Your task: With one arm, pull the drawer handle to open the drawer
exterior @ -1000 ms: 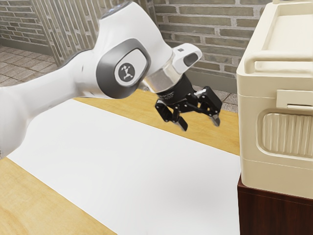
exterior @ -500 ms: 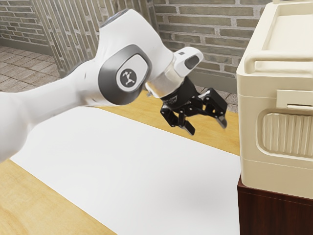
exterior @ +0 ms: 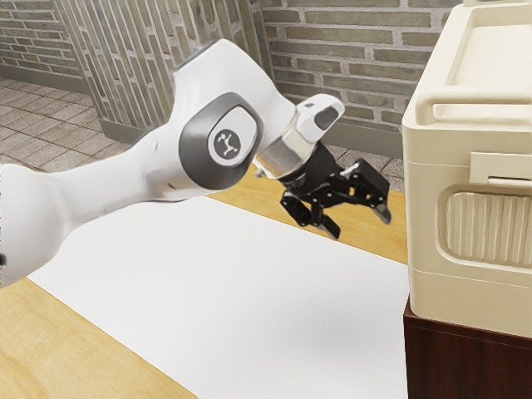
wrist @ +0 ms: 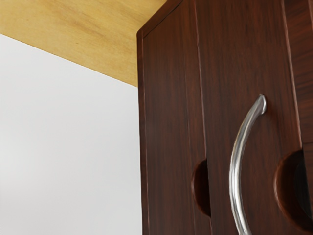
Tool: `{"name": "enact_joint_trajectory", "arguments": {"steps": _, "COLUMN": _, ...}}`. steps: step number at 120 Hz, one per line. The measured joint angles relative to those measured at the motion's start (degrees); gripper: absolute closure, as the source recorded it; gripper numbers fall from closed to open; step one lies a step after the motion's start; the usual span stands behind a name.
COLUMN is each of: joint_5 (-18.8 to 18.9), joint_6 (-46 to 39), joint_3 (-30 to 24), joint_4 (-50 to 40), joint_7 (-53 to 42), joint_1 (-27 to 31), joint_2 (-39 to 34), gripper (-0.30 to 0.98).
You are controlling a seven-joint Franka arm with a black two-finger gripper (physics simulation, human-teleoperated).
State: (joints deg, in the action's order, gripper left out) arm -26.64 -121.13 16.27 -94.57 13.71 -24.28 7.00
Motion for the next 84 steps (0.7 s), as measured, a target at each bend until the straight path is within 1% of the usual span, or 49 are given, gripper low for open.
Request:
{"name": "enact_joint_trajectory", "arguments": {"steps": 58, "joint_5": 0.3, "joint_6": -3.2, "joint_3": -0.5, "joint_4": 1.0, "joint_7": -1.8, "joint_1": -0.2, "joint_2": 3.3, "gripper": 0.00}}
{"name": "enact_joint_trajectory", "arguments": {"steps": 72, "joint_5": -0.7, "joint_6": -4.4, "joint_3": -0.6, "joint_4": 1.0, "joint_7": -2.0, "joint_1": 0.0, "joint_2": 4.1, "gripper": 0.00}}
{"name": "enact_joint_trajectory", "arguments": {"steps": 84, "joint_5": -2.5, "joint_6": -6.2, "joint_3": -0.7, "joint_4": 1.0, "joint_7": -2.2, "joint_1": -0.2, "joint_2": 4.6, "gripper": 0.00}}
